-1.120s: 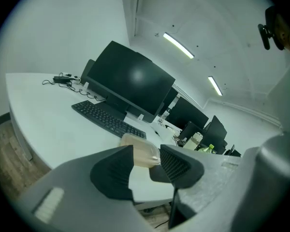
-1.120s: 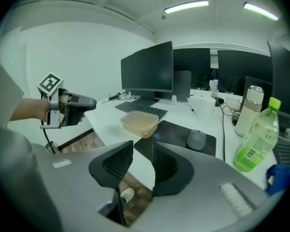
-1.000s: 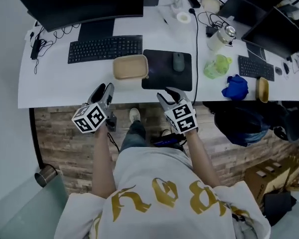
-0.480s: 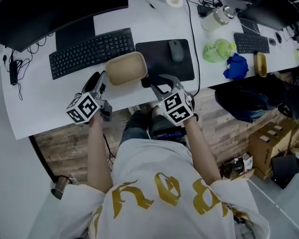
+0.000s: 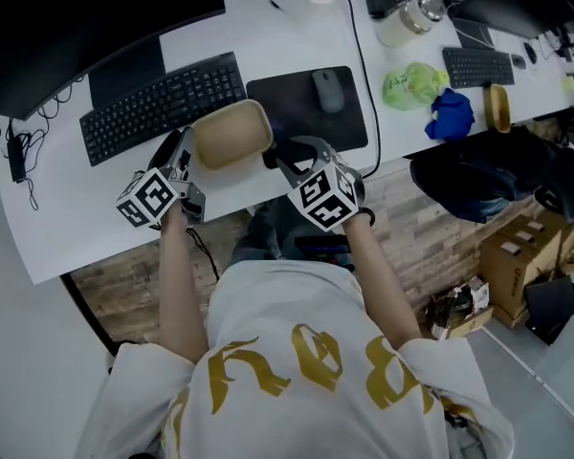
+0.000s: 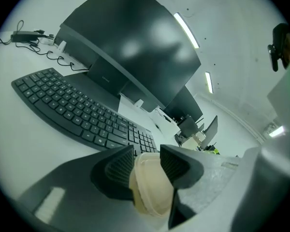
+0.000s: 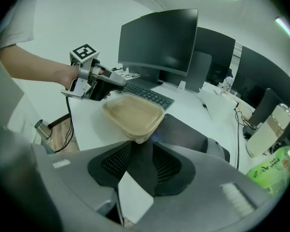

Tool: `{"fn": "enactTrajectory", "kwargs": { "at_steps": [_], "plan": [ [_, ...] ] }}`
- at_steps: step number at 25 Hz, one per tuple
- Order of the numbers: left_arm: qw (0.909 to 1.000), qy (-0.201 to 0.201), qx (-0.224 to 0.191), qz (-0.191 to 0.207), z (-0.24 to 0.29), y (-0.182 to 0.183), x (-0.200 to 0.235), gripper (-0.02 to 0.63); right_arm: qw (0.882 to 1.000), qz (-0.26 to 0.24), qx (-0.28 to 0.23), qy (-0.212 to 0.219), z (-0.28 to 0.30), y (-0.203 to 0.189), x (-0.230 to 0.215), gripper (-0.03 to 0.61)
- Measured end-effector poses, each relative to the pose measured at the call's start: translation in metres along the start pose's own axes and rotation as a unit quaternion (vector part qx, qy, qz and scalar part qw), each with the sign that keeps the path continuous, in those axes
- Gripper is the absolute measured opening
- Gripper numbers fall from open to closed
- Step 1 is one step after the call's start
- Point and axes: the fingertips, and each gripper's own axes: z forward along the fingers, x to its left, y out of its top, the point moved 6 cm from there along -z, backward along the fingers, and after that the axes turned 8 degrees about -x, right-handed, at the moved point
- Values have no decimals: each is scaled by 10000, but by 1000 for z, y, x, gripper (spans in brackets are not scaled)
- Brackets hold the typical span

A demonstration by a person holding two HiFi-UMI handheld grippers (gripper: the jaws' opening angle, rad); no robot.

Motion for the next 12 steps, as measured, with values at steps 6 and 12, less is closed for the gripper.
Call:
{"fn": "enactTrajectory", "kwargs": {
  "at_steps": [6,12],
  "plan": [
    [9994,134,-31,-322,7,-6,8,166,9999,-31,27,141,13,-6,-1,166],
    [9993,-17,69,-359,12,-9,3,166,9997,-31,-48,228,19,-4,1,153]
  ]
}}
